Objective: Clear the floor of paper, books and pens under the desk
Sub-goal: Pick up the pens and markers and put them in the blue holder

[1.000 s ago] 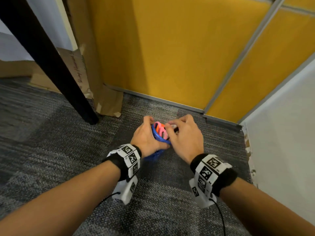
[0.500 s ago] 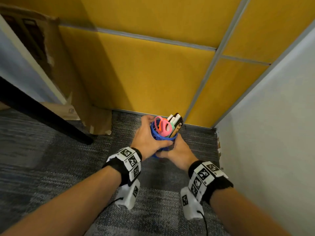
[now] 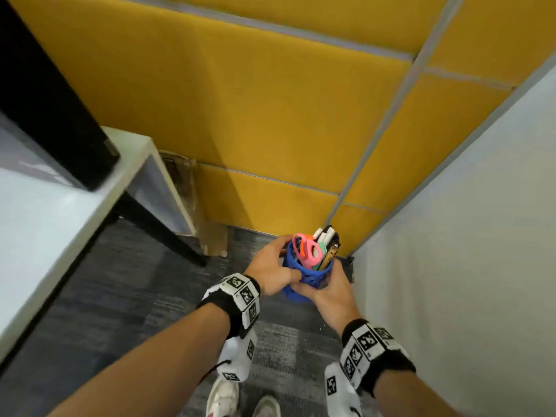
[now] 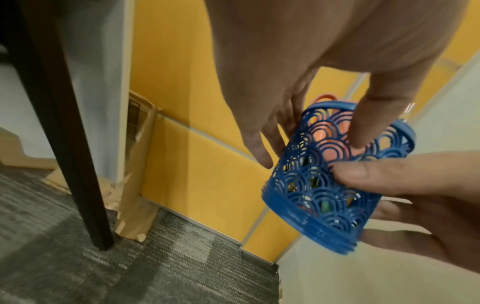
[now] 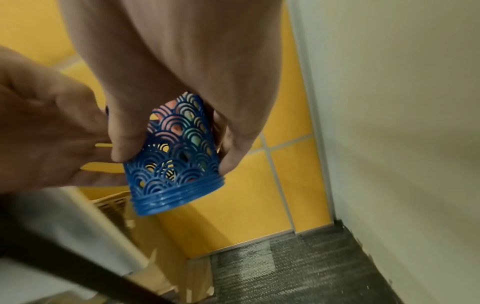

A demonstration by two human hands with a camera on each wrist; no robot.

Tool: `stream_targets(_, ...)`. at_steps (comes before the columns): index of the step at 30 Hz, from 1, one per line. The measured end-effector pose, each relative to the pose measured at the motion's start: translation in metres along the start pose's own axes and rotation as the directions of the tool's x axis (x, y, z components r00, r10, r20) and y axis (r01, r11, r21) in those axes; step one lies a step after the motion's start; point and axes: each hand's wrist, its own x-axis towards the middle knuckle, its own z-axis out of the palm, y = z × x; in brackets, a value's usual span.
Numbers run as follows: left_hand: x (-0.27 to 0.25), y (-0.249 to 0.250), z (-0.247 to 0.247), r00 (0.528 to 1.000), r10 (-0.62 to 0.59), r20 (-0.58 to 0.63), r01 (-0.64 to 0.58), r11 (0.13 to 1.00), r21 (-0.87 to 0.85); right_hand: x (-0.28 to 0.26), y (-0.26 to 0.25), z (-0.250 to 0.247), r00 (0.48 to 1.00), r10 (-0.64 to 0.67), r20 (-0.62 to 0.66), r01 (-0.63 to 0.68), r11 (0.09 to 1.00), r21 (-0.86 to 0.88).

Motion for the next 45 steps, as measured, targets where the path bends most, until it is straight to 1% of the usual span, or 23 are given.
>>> stream_targets(2, -0.038, 0.029, -0.019, 1.000, -0.016, 0.001, 0.016, 0.997, 0.070, -0.029, -0.037, -0.006, 0.998, 0.004, 0.069, -0.001, 0.999, -0.043)
stream_targets(4, -0.073, 0.053, -0.042, 1.000, -0.002, 0.002, 0.002, 0.990, 0.143, -0.054, -0.075, -0.005, 0.989, -0.012, 0.144, 0.026, 0.995, -0.096)
stream_targets(6, -0.101, 0.066, -0.067, 1.000, 0.007, 0.001, -0.007, 0.980, 0.201, -0.070, -0.106, 0.004, 0.980, -0.047, 0.195, 0.079, 0.984, -0.159)
stream_targets(8, -0.123, 0.071, -0.097, 1.000, 0.003, 0.014, -0.007, 0.964, 0.267, -0.081, -0.128, 0.020, 0.967, -0.076, 0.243, 0.130, 0.968, -0.216)
stream_targets(11, -0.150, 0.068, -0.145, 1.000, -0.007, -0.001, 0.007, 0.957, 0.289, -0.092, -0.147, 0.054, 0.955, -0.111, 0.274, 0.187, 0.945, -0.268)
stream_targets(12, -0.158, 0.064, -0.161, 1.000, -0.012, -0.014, 0.015, 0.955, 0.298, -0.096, -0.153, 0.067, 0.956, -0.122, 0.269, 0.197, 0.941, -0.274)
stream_targets(17, -0.204, 0.041, -0.241, 0.999, 0.029, -0.033, -0.019, 0.962, 0.272, -0.124, -0.190, 0.150, 0.961, -0.150, 0.233, 0.218, 0.929, -0.300)
stream_targets(19, -0.224, 0.025, -0.269, 0.998, 0.050, -0.049, -0.036, 0.968, 0.248, -0.140, -0.200, 0.188, 0.968, -0.137, 0.210, 0.198, 0.930, -0.309)
stream_targets(22, -0.257, 0.004, -0.308, 0.995, 0.062, -0.077, -0.045, 0.977, 0.207, -0.170, -0.219, 0.245, 0.980, -0.138, 0.141, 0.175, 0.936, -0.305)
stream_targets(26, -0.303, -0.024, -0.342, 0.986, 0.016, -0.166, 0.003, 0.993, 0.117, -0.208, -0.237, 0.309, 0.990, -0.112, 0.089, 0.135, 0.938, -0.320)
stream_targets(29, -0.315, -0.040, -0.361, 0.983, 0.017, -0.183, 0.001, 0.995, 0.098, -0.223, -0.243, 0.339, 0.992, -0.123, 0.038, 0.128, 0.932, -0.338)
stream_targets(32, -0.315, -0.039, -0.377, 0.984, -0.010, -0.180, 0.024, 0.997, 0.071, -0.225, -0.254, 0.356, 0.992, -0.124, 0.016, 0.121, 0.914, -0.388)
stream_targets(37, -0.302, -0.046, -0.402, 0.983, -0.025, -0.183, 0.043, 0.995, 0.095, -0.214, -0.266, 0.377, 0.994, -0.098, 0.042, 0.106, 0.943, -0.314)
stream_targets(39, -0.298, -0.051, -0.407, 0.987, -0.033, -0.160, 0.052, 0.992, 0.112, -0.217, -0.265, 0.380, 0.993, -0.107, 0.047, 0.116, 0.959, -0.260)
stream_targets(41, -0.299, -0.046, -0.409, 0.987, -0.054, -0.152, 0.072, 0.991, 0.114, -0.221, -0.267, 0.378, 0.992, -0.112, 0.062, 0.123, 0.966, -0.228)
stream_targets(43, -0.297, -0.041, -0.411, 0.979, -0.071, -0.190, 0.090, 0.992, 0.091, -0.222, -0.268, 0.376, 0.992, -0.083, 0.097, 0.103, 0.969, -0.224)
stream_targets(44, -0.298, -0.038, -0.412, 0.968, -0.088, -0.237, 0.105, 0.993, 0.059, -0.221, -0.266, 0.377, 0.993, -0.049, 0.108, 0.075, 0.964, -0.254)
stream_targets(45, -0.297, -0.037, -0.413, 0.950, -0.091, -0.299, 0.110, 0.993, 0.049, -0.220, -0.262, 0.377, 0.996, -0.008, 0.092, 0.033, 0.961, -0.276)
